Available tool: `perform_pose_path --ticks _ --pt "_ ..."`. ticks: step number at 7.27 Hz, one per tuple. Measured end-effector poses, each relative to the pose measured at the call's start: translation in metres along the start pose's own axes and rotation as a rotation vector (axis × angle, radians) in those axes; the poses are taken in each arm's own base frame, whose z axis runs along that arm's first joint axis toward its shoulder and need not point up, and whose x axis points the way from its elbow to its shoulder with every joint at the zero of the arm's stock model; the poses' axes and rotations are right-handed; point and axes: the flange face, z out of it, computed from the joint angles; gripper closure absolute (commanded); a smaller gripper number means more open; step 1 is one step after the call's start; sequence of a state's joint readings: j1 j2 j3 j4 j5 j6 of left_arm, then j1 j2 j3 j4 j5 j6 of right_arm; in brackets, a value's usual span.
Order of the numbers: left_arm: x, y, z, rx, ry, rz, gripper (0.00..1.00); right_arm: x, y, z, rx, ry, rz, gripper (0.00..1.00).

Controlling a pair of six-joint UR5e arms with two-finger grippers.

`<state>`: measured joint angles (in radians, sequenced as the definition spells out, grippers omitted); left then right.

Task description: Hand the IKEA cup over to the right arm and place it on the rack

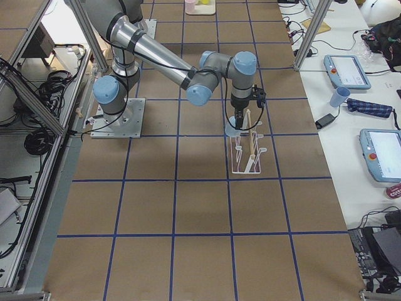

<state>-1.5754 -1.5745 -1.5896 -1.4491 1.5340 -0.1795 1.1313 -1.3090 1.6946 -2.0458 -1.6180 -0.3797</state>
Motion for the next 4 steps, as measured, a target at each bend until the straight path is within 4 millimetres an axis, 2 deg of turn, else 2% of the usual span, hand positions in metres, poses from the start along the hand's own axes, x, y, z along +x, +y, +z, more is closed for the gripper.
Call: perform_pose_path --ticks 2,4 --pt "0.0 -0.001 0.0 0.0 0.0 0.0 0.0 -0.006 0.013 -0.035 0.003 -0.001 -0.005 0.0" --pt "0.0 -0.001 0.0 0.001 0.0 0.0 0.0 -0.029 0.044 -0.089 -0.003 -0.046 -0.004 0.0"
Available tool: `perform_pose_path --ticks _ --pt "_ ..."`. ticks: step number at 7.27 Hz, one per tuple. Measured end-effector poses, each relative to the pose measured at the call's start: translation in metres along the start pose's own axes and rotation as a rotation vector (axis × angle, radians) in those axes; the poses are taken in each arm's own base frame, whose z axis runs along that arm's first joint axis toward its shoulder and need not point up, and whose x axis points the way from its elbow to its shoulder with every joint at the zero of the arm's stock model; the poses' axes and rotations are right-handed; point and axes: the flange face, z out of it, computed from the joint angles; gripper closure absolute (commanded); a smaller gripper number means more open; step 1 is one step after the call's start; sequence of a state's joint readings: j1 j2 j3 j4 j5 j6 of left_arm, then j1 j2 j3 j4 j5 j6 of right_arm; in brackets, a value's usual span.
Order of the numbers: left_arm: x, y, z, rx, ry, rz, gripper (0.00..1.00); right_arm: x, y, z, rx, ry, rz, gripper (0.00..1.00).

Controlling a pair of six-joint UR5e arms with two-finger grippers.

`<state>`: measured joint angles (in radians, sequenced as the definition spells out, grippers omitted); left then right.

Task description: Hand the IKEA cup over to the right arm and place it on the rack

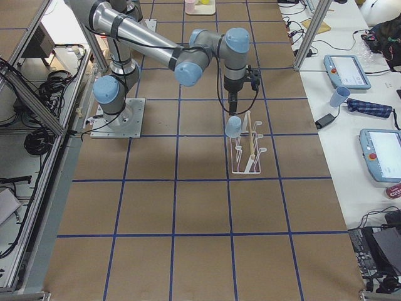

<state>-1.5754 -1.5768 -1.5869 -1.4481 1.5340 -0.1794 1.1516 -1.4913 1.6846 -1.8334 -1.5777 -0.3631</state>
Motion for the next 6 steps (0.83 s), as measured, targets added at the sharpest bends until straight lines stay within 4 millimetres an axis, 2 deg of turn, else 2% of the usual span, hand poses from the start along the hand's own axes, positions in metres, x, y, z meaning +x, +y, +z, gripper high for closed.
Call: perform_pose_path --ticks 2,3,4,6 --pt "0.0 0.0 0.0 0.001 0.0 0.0 0.0 -0.041 0.036 -0.044 -0.017 -0.056 0.032 0.0" --pt "0.0 0.0 0.0 0.001 0.0 0.0 0.0 -0.061 0.052 -0.058 -0.037 -0.066 0.05 0.0" --pt "0.0 0.0 0.0 0.001 0.0 0.0 0.0 -0.086 0.063 -0.067 -0.051 -0.07 0.056 0.0" --pt "0.0 0.0 0.0 0.0 0.001 0.0 0.0 -0.147 0.076 -0.072 -0.061 -0.07 0.071 0.0"
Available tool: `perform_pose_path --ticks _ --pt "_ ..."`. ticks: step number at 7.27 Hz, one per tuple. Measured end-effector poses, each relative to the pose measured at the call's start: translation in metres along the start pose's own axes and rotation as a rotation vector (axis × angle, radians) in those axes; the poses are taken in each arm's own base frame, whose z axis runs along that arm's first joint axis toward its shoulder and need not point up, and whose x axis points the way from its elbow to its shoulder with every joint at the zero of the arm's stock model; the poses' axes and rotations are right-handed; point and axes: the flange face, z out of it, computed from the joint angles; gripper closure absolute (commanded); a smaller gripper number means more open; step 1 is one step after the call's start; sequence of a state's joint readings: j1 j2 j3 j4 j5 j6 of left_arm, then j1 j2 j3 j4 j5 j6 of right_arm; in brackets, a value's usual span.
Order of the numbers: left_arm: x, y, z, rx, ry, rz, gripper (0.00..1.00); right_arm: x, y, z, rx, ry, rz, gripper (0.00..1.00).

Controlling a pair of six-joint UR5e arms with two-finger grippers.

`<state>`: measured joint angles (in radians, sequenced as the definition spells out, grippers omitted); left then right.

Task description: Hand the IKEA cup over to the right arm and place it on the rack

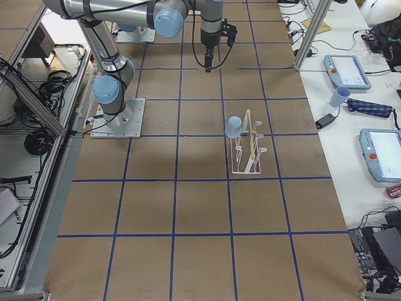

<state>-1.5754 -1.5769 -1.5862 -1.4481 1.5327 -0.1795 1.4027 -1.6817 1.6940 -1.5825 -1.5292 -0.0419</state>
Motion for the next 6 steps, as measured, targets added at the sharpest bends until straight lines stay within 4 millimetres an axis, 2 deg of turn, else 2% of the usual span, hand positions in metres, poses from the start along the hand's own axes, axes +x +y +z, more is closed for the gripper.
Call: perform_pose_path --ticks 1,3,6 --pt "0.0 0.0 0.0 0.0 0.0 0.0 0.0 -0.024 0.007 -0.001 0.002 0.0 -0.003 0.0" --pt "0.0 0.0 0.001 -0.001 0.0 0.0 0.0 -0.055 0.02 -0.004 0.008 -0.001 -0.014 0.0" --pt "0.0 0.0 0.0 0.0 0.001 0.0 0.0 -0.068 0.03 -0.008 0.01 -0.005 -0.036 0.0"
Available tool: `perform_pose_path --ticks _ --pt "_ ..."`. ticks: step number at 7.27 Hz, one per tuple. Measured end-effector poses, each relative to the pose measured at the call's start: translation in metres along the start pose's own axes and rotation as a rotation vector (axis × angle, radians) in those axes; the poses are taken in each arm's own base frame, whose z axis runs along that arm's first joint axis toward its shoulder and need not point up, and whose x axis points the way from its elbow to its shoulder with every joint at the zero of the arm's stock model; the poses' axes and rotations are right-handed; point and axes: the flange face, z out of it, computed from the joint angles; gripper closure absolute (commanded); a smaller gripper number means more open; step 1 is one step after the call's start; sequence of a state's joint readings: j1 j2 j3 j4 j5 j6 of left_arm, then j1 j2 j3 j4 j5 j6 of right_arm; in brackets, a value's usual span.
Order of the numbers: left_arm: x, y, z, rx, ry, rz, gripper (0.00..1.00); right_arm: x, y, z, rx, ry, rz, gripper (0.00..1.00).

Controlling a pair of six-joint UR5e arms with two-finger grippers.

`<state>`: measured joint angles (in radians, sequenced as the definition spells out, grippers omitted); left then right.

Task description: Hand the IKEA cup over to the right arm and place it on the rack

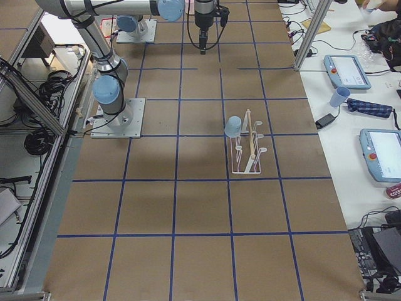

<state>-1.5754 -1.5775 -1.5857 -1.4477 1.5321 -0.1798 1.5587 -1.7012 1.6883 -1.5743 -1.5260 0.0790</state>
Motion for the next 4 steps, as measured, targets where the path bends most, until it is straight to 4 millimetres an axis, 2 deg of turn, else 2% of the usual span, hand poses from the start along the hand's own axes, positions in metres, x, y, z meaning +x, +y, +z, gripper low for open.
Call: perform_pose_path --ticks 4 --pt "0.0008 -0.0018 0.0016 0.002 0.002 -0.001 0.0 -0.0012 0.002 0.0028 -0.003 0.005 -0.006 0.0"
